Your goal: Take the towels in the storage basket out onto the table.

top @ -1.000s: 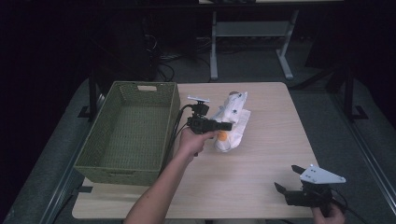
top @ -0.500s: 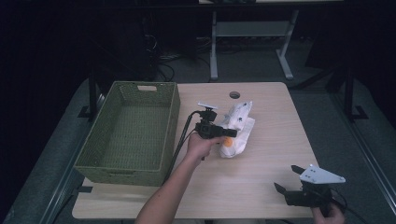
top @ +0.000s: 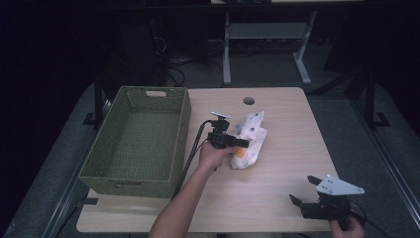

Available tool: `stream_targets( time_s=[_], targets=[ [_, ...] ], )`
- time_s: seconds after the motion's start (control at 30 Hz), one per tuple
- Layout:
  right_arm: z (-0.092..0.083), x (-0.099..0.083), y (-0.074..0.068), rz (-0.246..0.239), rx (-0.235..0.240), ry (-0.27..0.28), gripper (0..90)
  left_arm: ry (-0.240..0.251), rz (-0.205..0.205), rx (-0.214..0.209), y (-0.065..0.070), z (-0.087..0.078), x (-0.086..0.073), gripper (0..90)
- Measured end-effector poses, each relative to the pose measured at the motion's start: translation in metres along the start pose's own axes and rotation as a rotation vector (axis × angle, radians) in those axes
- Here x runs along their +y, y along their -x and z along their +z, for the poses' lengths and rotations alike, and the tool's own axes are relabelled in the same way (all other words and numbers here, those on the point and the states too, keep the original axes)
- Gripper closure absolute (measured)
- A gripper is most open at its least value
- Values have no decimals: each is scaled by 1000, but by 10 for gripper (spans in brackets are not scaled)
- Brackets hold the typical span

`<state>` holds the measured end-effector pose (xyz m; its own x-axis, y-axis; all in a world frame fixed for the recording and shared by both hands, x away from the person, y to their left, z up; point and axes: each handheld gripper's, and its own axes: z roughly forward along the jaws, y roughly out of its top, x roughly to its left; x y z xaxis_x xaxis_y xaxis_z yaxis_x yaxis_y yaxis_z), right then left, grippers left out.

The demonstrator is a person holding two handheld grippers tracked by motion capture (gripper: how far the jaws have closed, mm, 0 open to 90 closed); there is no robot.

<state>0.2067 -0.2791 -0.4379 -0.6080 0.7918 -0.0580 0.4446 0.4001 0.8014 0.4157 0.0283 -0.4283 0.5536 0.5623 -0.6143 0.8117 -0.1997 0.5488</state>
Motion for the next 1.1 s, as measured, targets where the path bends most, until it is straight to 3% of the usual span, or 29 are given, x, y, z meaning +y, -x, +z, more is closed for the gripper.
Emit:
stream_targets(
  time_s=[0.27,0.57,0.7,0.87,1.07,1.1],
  targets=[
    [0,0,2,4,-8,6,139,-16,28,57,2,7,-2,694],
    [0,-1,1,9,-9,4,139,4,6,54,-3,6,-3,657],
    [0,0,2,10,-13,5,139,42,-27,38,-6,2,-7,521],
    [1,1,1,11,-23,1,139,79,-49,12,-8,-6,-13,497],
    [3,0,1,10,-25,-6,139,99,-35,-16,-2,-14,-19,494],
    [3,0,1,10,-26,-8,139,111,-25,-41,-1,-17,-22,488]
  ],
)
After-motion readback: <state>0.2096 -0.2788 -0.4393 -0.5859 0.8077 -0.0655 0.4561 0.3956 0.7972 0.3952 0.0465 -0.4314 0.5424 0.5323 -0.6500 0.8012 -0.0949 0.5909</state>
